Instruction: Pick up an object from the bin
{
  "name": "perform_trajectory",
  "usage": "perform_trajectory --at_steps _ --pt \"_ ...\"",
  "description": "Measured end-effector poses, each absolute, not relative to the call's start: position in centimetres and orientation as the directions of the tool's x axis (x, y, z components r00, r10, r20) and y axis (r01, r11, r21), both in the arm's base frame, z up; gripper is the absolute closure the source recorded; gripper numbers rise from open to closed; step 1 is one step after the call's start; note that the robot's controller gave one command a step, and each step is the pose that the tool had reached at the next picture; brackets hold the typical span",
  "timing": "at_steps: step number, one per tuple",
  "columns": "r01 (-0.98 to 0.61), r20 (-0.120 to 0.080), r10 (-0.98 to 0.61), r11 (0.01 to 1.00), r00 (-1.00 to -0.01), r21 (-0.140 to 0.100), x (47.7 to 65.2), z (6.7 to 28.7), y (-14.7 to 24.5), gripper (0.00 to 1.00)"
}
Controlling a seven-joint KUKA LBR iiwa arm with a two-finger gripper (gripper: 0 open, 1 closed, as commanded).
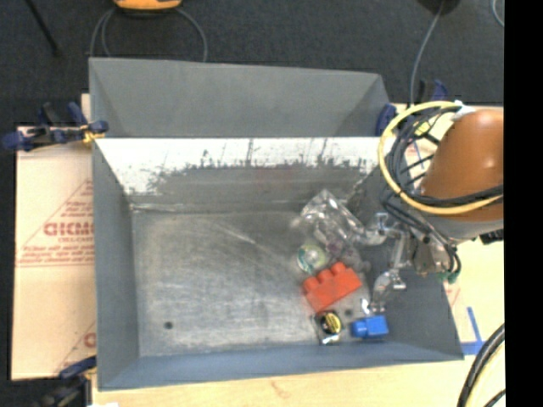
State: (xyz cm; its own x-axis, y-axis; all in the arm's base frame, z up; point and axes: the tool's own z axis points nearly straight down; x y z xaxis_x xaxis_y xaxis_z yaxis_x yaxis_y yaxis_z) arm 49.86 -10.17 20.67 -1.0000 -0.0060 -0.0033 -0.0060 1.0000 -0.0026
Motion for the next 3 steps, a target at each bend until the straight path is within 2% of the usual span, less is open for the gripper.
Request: perform_trajectory --at_steps 1,2,3 --pt "-0.073 -0.009 -0.073 0.997 -0.997 -0.001 51.0 8.7 -11.1 0.00" --pt "-0.075 -0.005 -0.075 0.997 -0.997 -0.001 50.9 8.5 -11.2 1.00" --pt "-0.099 -0.010 -0.099 0.995 -0.995 -0.005 51.3 15.2 -12.6 1.00"
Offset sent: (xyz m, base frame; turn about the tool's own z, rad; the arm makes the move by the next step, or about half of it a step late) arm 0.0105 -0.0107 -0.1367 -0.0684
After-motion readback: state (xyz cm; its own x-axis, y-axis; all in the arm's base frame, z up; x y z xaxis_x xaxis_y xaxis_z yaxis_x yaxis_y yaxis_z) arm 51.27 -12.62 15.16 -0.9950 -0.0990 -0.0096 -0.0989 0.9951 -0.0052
